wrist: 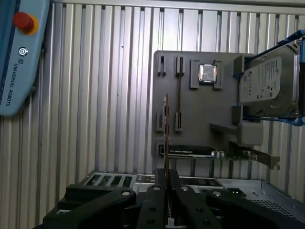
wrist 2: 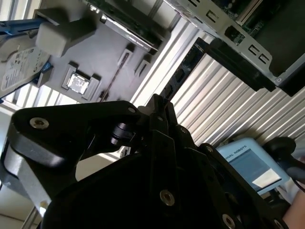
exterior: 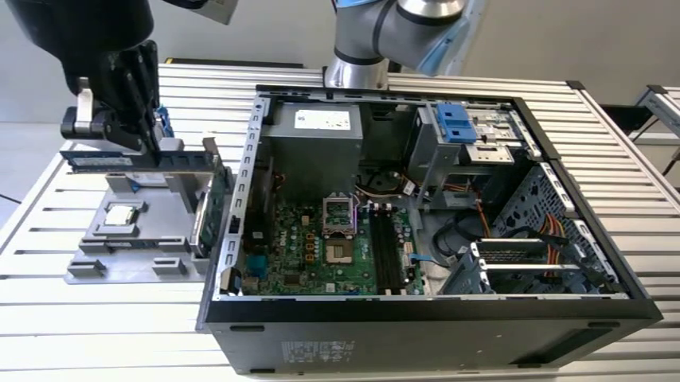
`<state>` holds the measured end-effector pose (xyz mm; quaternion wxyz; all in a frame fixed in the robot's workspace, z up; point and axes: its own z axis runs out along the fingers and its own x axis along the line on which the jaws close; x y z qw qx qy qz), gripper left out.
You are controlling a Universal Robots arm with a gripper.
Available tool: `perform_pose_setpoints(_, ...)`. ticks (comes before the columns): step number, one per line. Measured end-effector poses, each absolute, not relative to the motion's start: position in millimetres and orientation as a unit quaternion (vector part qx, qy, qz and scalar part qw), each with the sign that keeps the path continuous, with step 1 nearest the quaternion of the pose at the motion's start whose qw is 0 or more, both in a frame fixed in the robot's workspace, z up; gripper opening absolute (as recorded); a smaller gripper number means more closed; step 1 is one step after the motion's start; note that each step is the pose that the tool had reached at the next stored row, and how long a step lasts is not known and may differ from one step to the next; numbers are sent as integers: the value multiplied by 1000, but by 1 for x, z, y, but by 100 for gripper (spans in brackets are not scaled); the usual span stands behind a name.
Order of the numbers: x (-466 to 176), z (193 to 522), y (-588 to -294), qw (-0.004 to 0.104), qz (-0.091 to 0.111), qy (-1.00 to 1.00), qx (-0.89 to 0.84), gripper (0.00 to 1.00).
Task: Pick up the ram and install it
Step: 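Pick up the ram and move it above insertion slot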
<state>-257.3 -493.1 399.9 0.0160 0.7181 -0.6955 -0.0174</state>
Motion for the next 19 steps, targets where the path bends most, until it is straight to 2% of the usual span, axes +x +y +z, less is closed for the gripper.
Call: perform_pose_setpoints(19, -229, 400, -493, 19, -21, -695, 718, 0)
